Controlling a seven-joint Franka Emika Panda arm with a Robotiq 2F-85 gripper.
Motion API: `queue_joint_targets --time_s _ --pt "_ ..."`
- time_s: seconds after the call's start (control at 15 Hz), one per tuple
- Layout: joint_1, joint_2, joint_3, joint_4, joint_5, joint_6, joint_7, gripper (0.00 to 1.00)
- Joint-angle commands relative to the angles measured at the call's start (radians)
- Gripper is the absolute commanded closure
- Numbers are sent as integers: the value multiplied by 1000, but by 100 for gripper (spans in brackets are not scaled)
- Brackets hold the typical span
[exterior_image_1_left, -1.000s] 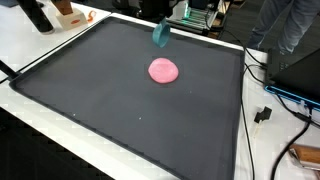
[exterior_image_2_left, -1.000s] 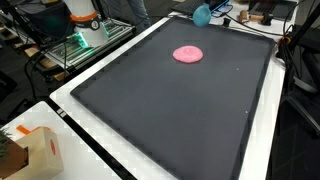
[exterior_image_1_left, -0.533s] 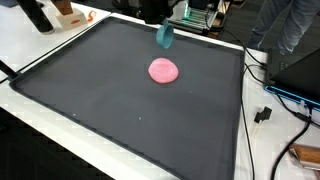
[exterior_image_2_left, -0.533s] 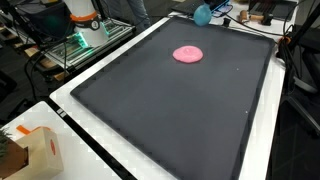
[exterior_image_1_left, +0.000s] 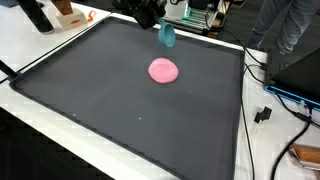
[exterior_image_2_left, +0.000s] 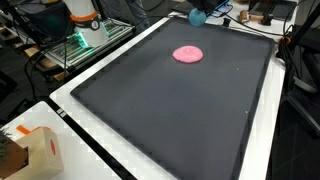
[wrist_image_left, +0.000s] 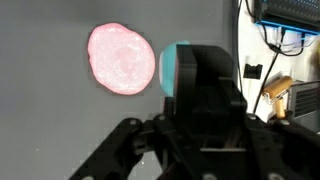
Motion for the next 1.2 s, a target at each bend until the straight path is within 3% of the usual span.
queue_joint_targets --time_s 0.0,0.13,0.67,0.73,1.07,1.13 --pt "-41 12 -8 -44 93 -41 -112 75" --pt "-50 31 -14 -59 110 -49 -150 75" --pt "-62 47 -15 -168 198 110 -311 75" --pt "-53 64 -22 -125 163 85 -270 50" --pt "-54 64 -21 -142 170 94 -289 50" --pt "-66 74 -18 -138 187 75 -331 75"
